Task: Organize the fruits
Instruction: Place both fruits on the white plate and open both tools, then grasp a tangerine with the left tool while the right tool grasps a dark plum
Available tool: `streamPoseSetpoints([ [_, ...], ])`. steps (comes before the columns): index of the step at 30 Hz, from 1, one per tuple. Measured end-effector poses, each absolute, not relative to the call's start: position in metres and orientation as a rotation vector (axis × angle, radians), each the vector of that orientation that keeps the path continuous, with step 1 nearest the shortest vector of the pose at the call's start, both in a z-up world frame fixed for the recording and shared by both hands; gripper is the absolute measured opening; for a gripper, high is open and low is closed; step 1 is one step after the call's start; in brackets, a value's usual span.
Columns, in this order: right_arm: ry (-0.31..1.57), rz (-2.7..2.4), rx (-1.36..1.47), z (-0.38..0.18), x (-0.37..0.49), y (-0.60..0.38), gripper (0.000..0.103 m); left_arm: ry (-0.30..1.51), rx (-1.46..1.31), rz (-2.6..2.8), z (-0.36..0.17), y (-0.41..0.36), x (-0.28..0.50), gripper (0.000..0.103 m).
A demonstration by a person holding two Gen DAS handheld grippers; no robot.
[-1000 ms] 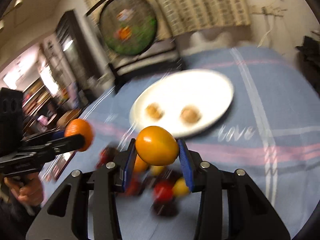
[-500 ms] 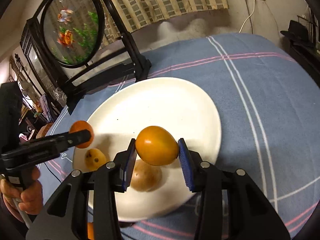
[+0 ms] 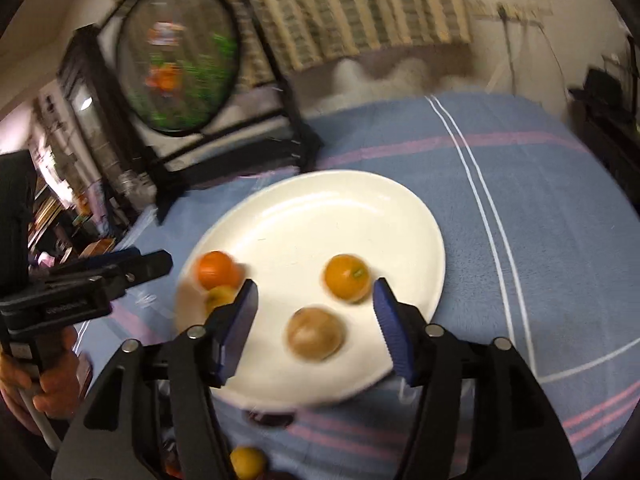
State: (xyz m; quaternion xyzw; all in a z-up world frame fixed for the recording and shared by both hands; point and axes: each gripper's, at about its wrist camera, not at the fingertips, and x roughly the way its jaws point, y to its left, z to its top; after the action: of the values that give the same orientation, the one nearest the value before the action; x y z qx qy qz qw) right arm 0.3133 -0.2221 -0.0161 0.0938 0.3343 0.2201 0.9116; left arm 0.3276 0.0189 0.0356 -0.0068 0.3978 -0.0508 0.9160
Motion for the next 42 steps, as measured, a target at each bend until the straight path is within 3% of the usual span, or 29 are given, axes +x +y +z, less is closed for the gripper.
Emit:
streamPoseSetpoints([
  [2,0.662,0.468,0.157,-0.009,0.293,-0.219,0.062,0.778,-0.013,-0.104,0.043,0.023,0.300,0.090],
  [4,0.645,0.484,0.125,-0.008,0.265,-0.219,0.062,0.746,-0.033,-0.114,0.042,0.030,0.264,0.092],
  [12,0.700,0.493,0.024,-0.040,0.180,-0.218,0.062,0.734,-0.126,-0.137,-0.009,0.048,0.158,0.093],
  [20,0.791,0.516,0.006,-0.062,0.163,-0.213,0.061,0.775,-0.108,-0.204,-0.040,0.038,0.127,0.093],
  [22,0.810,0.528,-0.010,-0.066,0.162,-0.208,0.060,0.764,-0.111,-0.217,-0.039,0.036,0.125,0.093],
  [24,0.837,0.533,-0.027,-0.072,0.162,-0.202,0.051,0.772,-0.115,-0.225,-0.040,0.036,0.126,0.093],
  [31,0.878,0.508,-0.039,-0.082,0.167,-0.201,0.045,0.788,-0.117,-0.233,-0.044,0.035,0.126,0.093],
  [34,0.867,0.481,-0.073,-0.083,0.168,-0.197,0.036,0.789,-0.112,-0.242,-0.043,0.034,0.127,0.092],
  [36,0.867,0.485,-0.060,-0.083,0.169,-0.199,0.033,0.794,-0.113,-0.256,-0.043,0.032,0.128,0.087],
  [38,0.872,0.491,-0.030,-0.083,0.170,-0.204,0.033,0.806,-0.103,-0.285,-0.045,0.027,0.129,0.065],
  [40,0.867,0.491,-0.006,-0.081,0.170,-0.209,0.033,0.823,-0.087,-0.310,-0.047,0.020,0.131,0.051],
  [42,0.863,0.491,0.003,-0.079,0.170,-0.211,0.033,0.836,-0.070,-0.318,-0.048,0.013,0.133,0.048],
])
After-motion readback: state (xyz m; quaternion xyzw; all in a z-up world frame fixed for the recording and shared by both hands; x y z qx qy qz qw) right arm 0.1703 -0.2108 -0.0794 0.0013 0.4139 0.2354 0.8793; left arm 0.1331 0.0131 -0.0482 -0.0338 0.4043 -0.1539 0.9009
